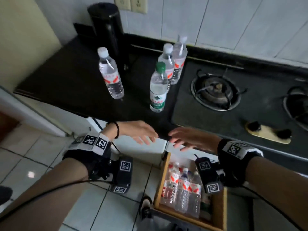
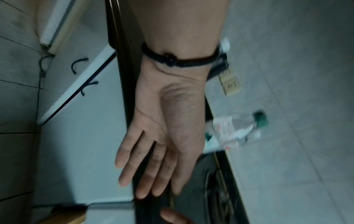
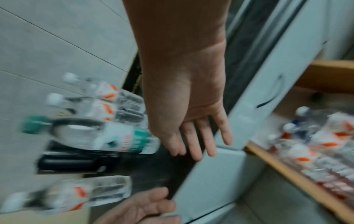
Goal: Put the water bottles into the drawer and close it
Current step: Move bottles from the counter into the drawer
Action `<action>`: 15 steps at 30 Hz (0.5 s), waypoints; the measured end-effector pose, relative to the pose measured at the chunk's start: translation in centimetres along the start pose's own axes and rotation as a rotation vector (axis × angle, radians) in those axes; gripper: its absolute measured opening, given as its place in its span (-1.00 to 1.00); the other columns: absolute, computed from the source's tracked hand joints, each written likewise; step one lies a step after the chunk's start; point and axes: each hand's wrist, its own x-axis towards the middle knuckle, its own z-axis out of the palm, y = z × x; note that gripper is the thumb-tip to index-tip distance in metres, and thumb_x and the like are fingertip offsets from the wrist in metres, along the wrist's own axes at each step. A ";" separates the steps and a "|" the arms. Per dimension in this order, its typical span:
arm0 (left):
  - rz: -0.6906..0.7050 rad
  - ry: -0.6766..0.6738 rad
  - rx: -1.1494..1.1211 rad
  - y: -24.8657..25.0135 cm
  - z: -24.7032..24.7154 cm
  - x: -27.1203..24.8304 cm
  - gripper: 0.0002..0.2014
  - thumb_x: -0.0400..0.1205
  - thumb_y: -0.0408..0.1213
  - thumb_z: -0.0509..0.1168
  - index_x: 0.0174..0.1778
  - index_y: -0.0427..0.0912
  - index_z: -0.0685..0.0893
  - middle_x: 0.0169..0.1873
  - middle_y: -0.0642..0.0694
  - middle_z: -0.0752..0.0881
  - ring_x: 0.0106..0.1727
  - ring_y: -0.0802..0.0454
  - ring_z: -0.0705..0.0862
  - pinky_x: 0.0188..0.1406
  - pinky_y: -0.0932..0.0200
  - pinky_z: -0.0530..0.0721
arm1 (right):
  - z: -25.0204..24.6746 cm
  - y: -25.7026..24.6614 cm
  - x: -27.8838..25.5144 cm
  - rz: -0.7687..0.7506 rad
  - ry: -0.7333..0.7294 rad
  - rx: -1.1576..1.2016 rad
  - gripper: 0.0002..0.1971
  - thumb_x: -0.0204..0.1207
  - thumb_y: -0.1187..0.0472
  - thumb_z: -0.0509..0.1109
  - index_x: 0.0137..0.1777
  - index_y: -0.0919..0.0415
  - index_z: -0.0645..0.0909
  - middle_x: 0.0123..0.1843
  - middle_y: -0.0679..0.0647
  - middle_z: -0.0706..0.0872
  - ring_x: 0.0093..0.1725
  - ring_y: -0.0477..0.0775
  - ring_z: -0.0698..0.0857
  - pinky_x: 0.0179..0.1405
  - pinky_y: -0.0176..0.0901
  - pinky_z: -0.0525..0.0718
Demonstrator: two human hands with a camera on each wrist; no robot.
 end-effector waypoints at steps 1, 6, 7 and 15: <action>0.055 0.127 -0.087 0.2 -1.6 -0.9 -0.76 0.68 -0.11 0.25 0.18 -0.11 0.67 -0.06 -0.10 0.78 0.01 -0.02 0.76 0.00 0.16 0.69 | -0.3 -1.8 0.5 -0.053 0.062 0.022 -0.69 0.66 0.19 0.26 0.39 0.18 0.49 0.12 0.12 0.67 0.04 0.08 0.65 0.14 0.07 0.66; 0.238 0.891 -0.377 -0.6 -8.7 -2.8 -0.83 0.65 -0.20 0.29 0.12 -0.12 0.65 -0.23 -0.13 0.68 -0.26 0.05 0.66 -0.33 0.25 0.66 | -1.3 -8.5 4.8 -0.240 0.396 0.022 -0.54 0.47 0.20 0.50 0.33 0.30 0.50 -0.10 0.01 0.66 -0.37 -0.34 0.62 -0.44 -0.43 0.56; 0.238 1.002 -0.429 -1.0 -9.8 -2.4 -0.79 0.61 -0.20 0.34 0.14 -0.13 0.61 -0.10 -0.14 0.68 -0.18 0.03 0.68 -0.30 0.22 0.68 | -1.4 -9.2 5.8 -0.270 0.440 0.014 -0.50 0.43 0.19 0.54 0.33 0.32 0.51 -0.11 -0.01 0.67 -0.38 -0.35 0.62 -0.47 -0.51 0.52; 0.295 1.296 -0.410 -3.1 -13.8 2.0 -0.27 0.29 -0.37 0.58 0.31 -0.25 0.34 0.29 -0.14 0.38 0.27 0.03 0.51 0.14 0.32 0.57 | -1.2 -10.0 9.9 -0.270 0.559 0.110 -0.23 0.18 0.00 0.66 0.39 0.10 0.45 0.25 0.02 0.70 0.22 -0.01 0.70 0.31 0.01 0.65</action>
